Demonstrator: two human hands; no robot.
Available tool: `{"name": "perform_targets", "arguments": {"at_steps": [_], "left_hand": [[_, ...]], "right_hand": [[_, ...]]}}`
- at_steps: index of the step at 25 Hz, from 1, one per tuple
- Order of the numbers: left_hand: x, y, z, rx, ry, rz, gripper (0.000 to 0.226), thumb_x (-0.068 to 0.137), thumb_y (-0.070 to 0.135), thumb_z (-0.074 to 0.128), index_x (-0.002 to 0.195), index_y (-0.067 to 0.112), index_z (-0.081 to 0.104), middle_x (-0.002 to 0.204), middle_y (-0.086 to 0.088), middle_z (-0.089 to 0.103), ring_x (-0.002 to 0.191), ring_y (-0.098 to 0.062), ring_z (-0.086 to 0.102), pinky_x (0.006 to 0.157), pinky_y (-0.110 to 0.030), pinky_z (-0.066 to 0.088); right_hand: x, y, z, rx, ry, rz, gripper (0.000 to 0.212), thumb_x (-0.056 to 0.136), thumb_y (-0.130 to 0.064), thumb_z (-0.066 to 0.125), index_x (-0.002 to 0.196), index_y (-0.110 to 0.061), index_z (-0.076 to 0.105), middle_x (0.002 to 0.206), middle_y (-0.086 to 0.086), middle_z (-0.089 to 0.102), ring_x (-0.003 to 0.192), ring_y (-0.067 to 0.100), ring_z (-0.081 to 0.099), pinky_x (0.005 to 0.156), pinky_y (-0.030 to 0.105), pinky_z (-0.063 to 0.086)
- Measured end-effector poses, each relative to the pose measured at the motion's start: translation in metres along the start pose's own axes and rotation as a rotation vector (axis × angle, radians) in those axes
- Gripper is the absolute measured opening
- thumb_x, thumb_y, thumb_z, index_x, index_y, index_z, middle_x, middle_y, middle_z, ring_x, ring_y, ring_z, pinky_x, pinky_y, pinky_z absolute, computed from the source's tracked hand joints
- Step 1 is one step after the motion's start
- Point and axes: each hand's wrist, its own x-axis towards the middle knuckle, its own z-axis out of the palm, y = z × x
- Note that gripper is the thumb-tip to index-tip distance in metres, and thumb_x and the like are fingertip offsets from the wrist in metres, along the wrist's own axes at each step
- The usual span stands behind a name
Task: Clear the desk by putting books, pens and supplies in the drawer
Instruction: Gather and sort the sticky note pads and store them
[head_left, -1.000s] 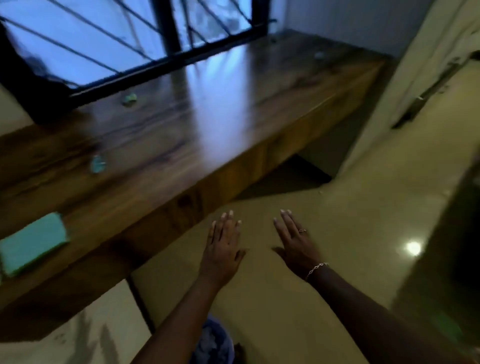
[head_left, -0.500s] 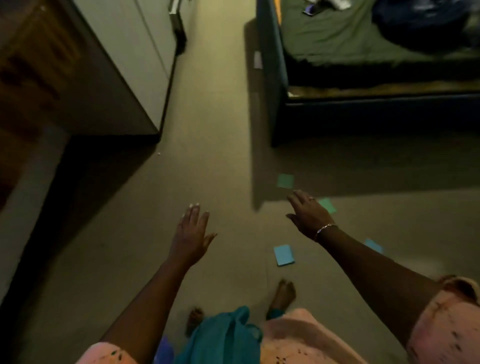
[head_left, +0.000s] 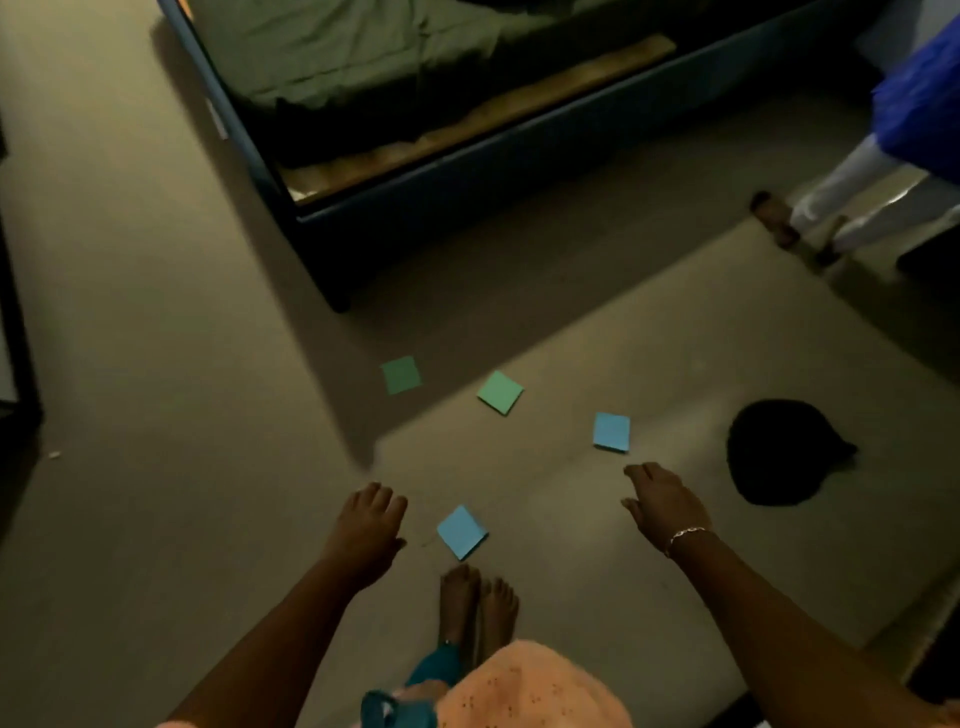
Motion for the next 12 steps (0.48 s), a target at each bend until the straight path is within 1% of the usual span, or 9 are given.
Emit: {"name": "perform_targets", "arguments": {"at_steps": [1,3,4,7,9,10,12], "left_hand": [[0.015,0.001,0.006,0.019,-0.038,0.048,0.07,0.027,0.04,0.094,0.086,0.009,0.073,0.087,-0.013,0.072,0.084,-0.032,0.07,0.068,-0.038,0.057],[0.047,0.0,0.027,0.055,-0.029,0.131,0.071,0.013,0.041,0.092,0.076,0.013,0.074,0.077,-0.009,0.071,0.075,-0.028,0.071,0.06,-0.034,0.057],[0.067,0.0,0.041,0.062,-0.016,0.16,0.069,0.008,0.038,0.091,0.07,0.013,0.074,0.073,-0.007,0.071,0.07,-0.027,0.071,0.056,-0.033,0.056],[0.123,0.004,0.107,0.079,-0.042,0.253,0.06,0.011,0.028,0.092,0.066,0.014,0.073,0.071,-0.007,0.07,0.069,-0.027,0.071,0.054,-0.032,0.056],[0.155,0.007,0.153,0.087,-0.06,0.267,0.059,0.01,0.025,0.092,0.065,0.013,0.073,0.069,-0.008,0.069,0.067,-0.028,0.07,0.052,-0.031,0.055],[0.168,0.009,0.177,0.09,-0.044,0.282,0.059,0.01,0.023,0.091,0.065,0.012,0.073,0.069,-0.008,0.069,0.066,-0.028,0.07,0.052,-0.031,0.055],[0.196,0.014,0.229,0.096,-0.055,0.297,0.059,0.011,0.019,0.091,0.066,0.012,0.072,0.07,-0.008,0.069,0.067,-0.029,0.07,0.053,-0.032,0.055]], "right_hand": [[0.01,0.009,0.007,-0.01,-0.016,0.021,0.046,0.094,-0.025,0.048,0.136,-0.013,0.037,0.135,0.008,0.042,0.122,0.026,0.043,0.094,0.032,0.042],[0.043,0.023,0.024,-0.06,-0.043,0.026,0.045,0.094,-0.023,0.048,0.136,-0.014,0.036,0.135,0.007,0.042,0.122,0.024,0.043,0.096,0.032,0.041],[0.064,0.031,0.034,-0.09,-0.068,0.021,0.044,0.094,-0.021,0.048,0.136,-0.013,0.037,0.135,0.008,0.043,0.122,0.024,0.043,0.096,0.032,0.041],[0.136,0.051,0.077,-0.163,-0.141,-0.03,0.037,0.092,-0.013,0.049,0.129,-0.011,0.043,0.128,0.011,0.048,0.116,0.028,0.049,0.092,0.035,0.044],[0.192,0.069,0.107,-0.236,-0.14,-0.067,0.035,0.09,-0.006,0.049,0.125,-0.009,0.047,0.125,0.012,0.051,0.112,0.029,0.053,0.09,0.036,0.047],[0.216,0.077,0.119,-0.258,-0.147,-0.072,0.035,0.089,-0.004,0.049,0.124,-0.009,0.048,0.124,0.012,0.052,0.111,0.03,0.054,0.09,0.037,0.049],[0.27,0.097,0.154,-0.298,-0.137,-0.094,0.035,0.089,-0.004,0.05,0.124,-0.008,0.049,0.123,0.012,0.053,0.111,0.03,0.054,0.089,0.037,0.049]]}}
